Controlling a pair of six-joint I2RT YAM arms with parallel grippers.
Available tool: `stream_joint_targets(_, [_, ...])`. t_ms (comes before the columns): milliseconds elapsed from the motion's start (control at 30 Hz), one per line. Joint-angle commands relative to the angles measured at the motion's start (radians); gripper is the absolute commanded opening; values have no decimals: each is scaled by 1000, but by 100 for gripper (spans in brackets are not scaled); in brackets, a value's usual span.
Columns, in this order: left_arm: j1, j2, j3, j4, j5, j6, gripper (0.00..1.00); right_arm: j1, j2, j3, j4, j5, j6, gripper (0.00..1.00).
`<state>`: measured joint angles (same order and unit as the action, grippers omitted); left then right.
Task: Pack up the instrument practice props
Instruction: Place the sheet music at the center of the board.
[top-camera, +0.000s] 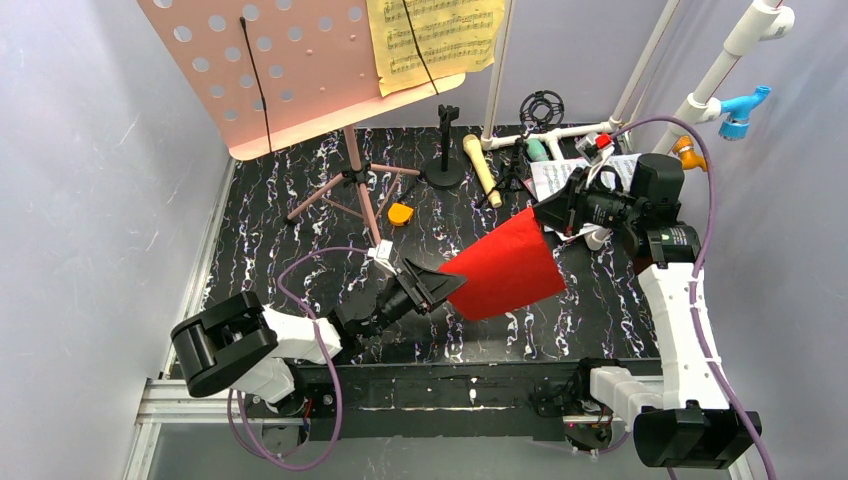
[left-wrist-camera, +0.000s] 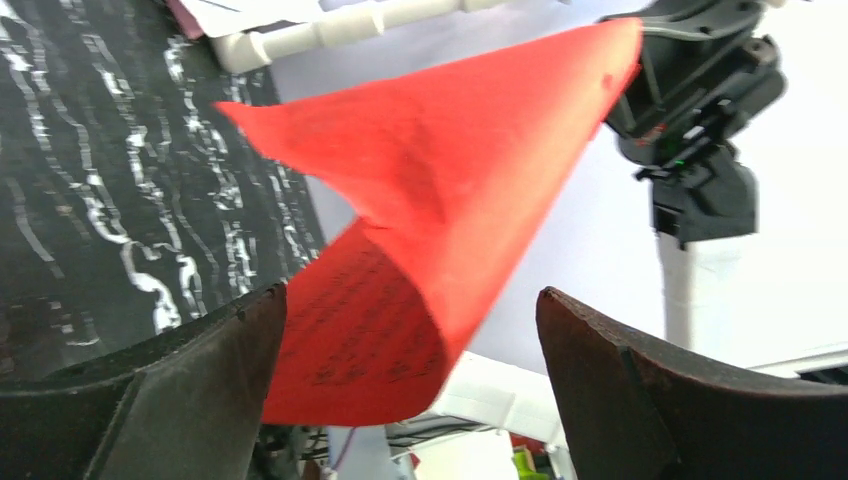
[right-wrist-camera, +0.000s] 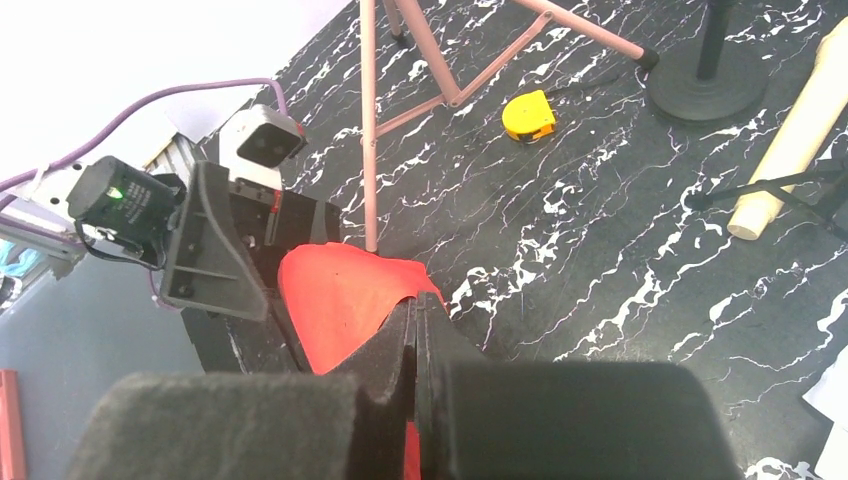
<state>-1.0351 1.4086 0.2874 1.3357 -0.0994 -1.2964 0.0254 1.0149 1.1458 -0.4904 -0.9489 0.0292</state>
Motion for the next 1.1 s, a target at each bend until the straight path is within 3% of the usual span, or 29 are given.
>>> stream_joint_targets(0, [4, -41, 15, 82, 55, -38, 89, -7, -9, -22, 48, -9, 2, 1])
stream_joint_targets(233, [4, -43, -8, 80, 66, -145, 40, -7, -7, -51, 51, 20, -42, 1])
stream_joint_targets(300, [4, -37, -8, 80, 67, -176, 20, -7, -7, -52, 35, 19, -87, 1])
stream_joint_targets(333, [4, -34, -8, 81, 66, -194, 5, -7, -9, -56, 23, 19, -106, 1])
stream_joint_targets(367, [6, -31, -9, 79, 66, -213, 0, -6, -10, -57, 6, 20, -133, 1])
stream_joint_targets(433, [8, -24, -17, 80, 59, -270, 0, -5, -13, -58, -39, 23, -210, 1])
stream_joint_targets(467, [11, -21, -24, 81, 55, -305, 0, -5, -15, -58, -68, 31, -277, 7])
stream_joint_targets(533, [15, -21, -50, 83, 26, -404, 0, -4, -18, -57, -137, 52, -411, 28])
stream_joint_targets(633, [21, -58, -96, 79, -28, -467, 0, -5, -25, -58, -223, 129, -598, 69])
stream_joint_targets(733, [40, -141, -139, 6, -77, -490, 0, -5, -37, -50, -265, 188, -713, 93])
stream_joint_targets(833, [62, -289, -142, -232, -83, -459, 0, -5, -53, -32, -285, 192, -779, 98])
stream_joint_targets(900, [82, -426, -95, -479, -50, -332, 0, -4, -58, -22, -289, 176, -786, 98])
stream_joint_targets(1067, [102, -593, 195, -1012, 75, 319, 0, -4, -46, 18, -328, 116, -763, 98])
